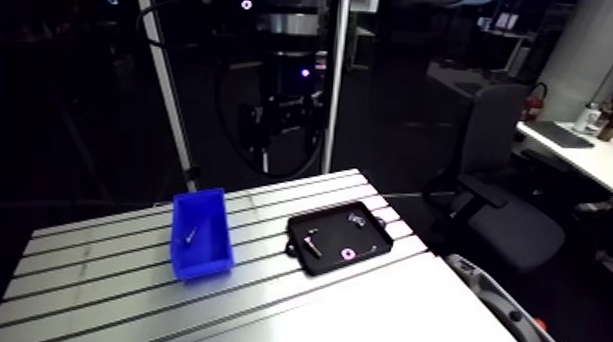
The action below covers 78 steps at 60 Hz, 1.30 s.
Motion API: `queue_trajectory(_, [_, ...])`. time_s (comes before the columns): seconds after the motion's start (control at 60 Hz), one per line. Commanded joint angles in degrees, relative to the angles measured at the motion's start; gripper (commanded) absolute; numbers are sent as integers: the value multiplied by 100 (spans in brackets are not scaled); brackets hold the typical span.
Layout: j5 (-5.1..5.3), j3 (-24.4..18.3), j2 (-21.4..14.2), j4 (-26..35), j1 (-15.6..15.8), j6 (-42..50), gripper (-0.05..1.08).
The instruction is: Pick up the M10 bolt from the tray and put it into the blue bin.
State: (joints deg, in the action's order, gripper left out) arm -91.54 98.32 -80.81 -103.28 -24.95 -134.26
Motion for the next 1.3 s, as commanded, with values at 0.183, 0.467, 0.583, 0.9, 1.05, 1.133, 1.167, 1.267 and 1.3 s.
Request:
queue_trajectory(0.183, [-202, 455, 224, -742, -159, -220, 1])
queue_trajectory(0.467, [-195, 584, 427, -1019, -326, -220, 1])
queue_trajectory(0.583, [-193, 605, 481, -1073, -351, -211, 8])
queue_trajectory(0.9, [-192, 673, 744, -1332, -362, -185, 39])
queue_trajectory(1.05, [-193, 762, 891, -1467, -362, -226, 46])
queue_trajectory(1.133, [-201, 772, 972, -1530, -362, -237, 50])
queue_trajectory(1.167, [-202, 772, 998, -1540, -362, -238, 50])
queue_trajectory(1.267, [-202, 772, 1084, -1542, -362, -246, 50])
queue_trajectory(1.3, [-202, 772, 1112, -1550, -362, -246, 50])
